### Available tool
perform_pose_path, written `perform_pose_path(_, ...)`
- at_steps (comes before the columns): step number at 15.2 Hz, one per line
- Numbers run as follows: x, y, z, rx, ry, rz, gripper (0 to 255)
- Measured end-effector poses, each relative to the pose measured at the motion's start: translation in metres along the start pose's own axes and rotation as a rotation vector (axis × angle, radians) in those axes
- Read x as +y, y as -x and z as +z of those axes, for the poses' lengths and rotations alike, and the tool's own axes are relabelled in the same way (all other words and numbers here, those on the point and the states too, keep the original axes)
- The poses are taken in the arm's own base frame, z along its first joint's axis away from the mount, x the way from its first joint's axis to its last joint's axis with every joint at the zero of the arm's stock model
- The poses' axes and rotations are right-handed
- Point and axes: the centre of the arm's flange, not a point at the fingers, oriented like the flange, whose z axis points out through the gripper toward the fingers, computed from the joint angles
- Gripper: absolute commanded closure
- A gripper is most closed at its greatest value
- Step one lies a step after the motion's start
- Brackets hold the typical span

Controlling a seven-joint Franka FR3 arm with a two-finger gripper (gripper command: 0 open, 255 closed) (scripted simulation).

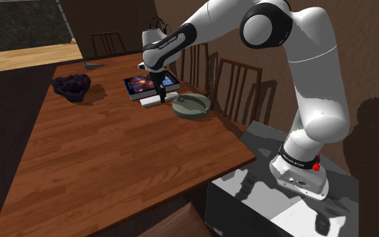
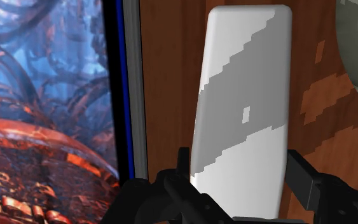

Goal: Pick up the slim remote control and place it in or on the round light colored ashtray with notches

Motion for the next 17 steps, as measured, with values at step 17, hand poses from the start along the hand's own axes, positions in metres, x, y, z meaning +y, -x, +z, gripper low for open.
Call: perform_pose_path(17,-0.001,0.000,-0.062,-0.001,-0.002,0.000,255)
